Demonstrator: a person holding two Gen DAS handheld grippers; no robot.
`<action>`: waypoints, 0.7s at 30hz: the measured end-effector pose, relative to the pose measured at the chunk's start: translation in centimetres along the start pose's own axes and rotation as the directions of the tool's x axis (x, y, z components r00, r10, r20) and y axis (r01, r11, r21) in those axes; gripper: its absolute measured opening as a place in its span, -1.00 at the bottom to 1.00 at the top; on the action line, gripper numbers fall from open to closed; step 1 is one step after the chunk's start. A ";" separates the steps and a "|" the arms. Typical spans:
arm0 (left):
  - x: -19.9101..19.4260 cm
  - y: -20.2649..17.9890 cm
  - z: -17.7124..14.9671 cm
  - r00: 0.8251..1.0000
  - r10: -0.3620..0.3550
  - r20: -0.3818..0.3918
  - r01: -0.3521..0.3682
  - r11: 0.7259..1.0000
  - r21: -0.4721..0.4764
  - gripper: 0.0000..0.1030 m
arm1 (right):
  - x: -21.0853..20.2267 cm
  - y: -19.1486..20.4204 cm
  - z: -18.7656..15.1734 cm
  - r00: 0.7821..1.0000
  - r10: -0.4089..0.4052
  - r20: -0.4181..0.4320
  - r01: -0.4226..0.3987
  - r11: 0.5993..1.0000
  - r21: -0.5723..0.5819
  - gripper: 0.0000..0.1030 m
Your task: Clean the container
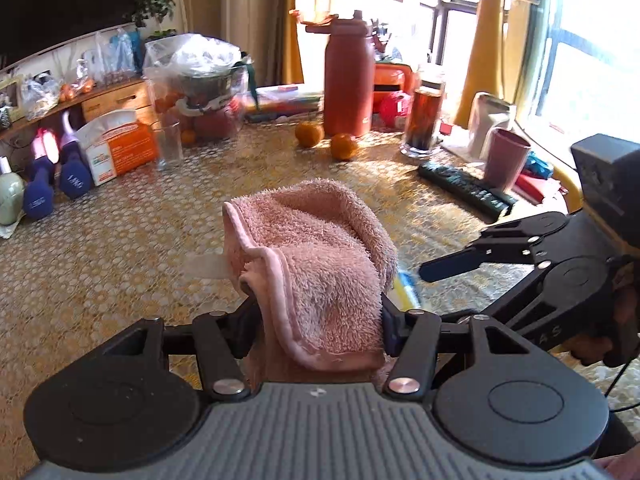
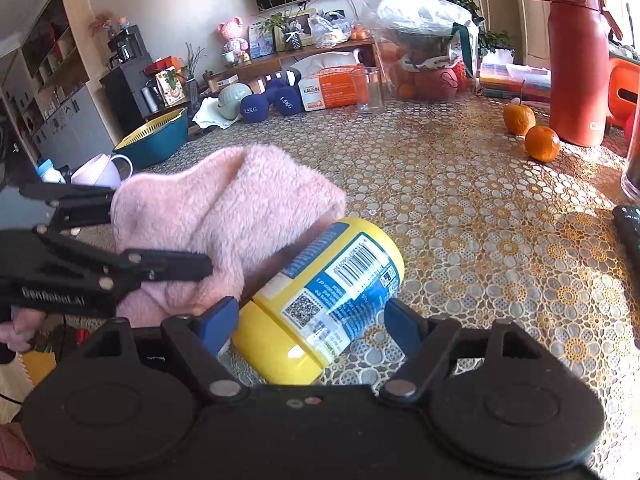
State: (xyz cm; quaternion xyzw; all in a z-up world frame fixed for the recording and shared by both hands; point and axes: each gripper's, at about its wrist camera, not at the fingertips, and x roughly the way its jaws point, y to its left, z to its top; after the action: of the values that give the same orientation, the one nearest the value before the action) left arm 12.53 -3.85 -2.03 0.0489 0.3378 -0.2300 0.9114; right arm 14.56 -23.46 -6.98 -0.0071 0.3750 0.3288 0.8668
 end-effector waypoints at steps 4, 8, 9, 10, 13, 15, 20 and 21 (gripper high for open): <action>1.4 -1.6 1.2 0.997 -0.072 -0.017 0.073 0.997 0.035 0.11 | -0.2 0.5 0.1 1.000 0.001 0.008 0.000 0.999 -0.052 0.44; 4.1 -1.2 1.2 0.998 -0.040 -0.057 0.040 0.999 0.000 0.11 | -0.3 0.7 0.1 1.000 0.012 0.013 -0.011 0.996 -0.092 0.38; 4.5 -1.0 1.2 0.998 -0.034 -0.060 0.033 0.999 -0.009 0.10 | -0.4 0.7 0.1 1.000 0.011 0.015 -0.010 0.995 -0.103 0.36; 4.8 -0.5 1.2 0.997 -0.034 -0.063 0.032 0.999 -0.025 0.10 | -0.4 0.8 0.1 1.000 0.010 0.017 -0.008 0.993 -0.116 0.36; 5.2 0.3 1.1 0.997 -0.040 -0.066 0.036 0.998 -0.056 0.10 | -0.6 0.8 0.1 1.000 0.013 0.019 -0.010 0.990 -0.142 0.36; 5.3 0.7 1.0 0.997 -0.032 -0.066 0.027 0.997 -0.066 0.10 | -0.8 0.6 -0.1 1.000 0.017 0.018 -0.014 0.989 -0.148 0.36; 5.9 1.5 0.4 0.996 0.011 -0.087 -0.019 0.995 -0.102 0.10 | -1.1 0.4 -0.9 1.000 0.018 0.015 -0.016 0.993 -0.121 0.36; 6.2 1.5 0.1 0.995 0.020 -0.097 -0.030 0.994 -0.103 0.10 | -1.1 0.3 -1.0 1.000 0.018 0.013 -0.017 0.994 -0.107 0.36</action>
State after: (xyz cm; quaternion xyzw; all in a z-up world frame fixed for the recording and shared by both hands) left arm 17.42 -4.88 -5.95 0.0166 0.3921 -0.1981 0.8982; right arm 13.17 -24.11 -6.85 -0.0478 0.3507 0.3559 0.8649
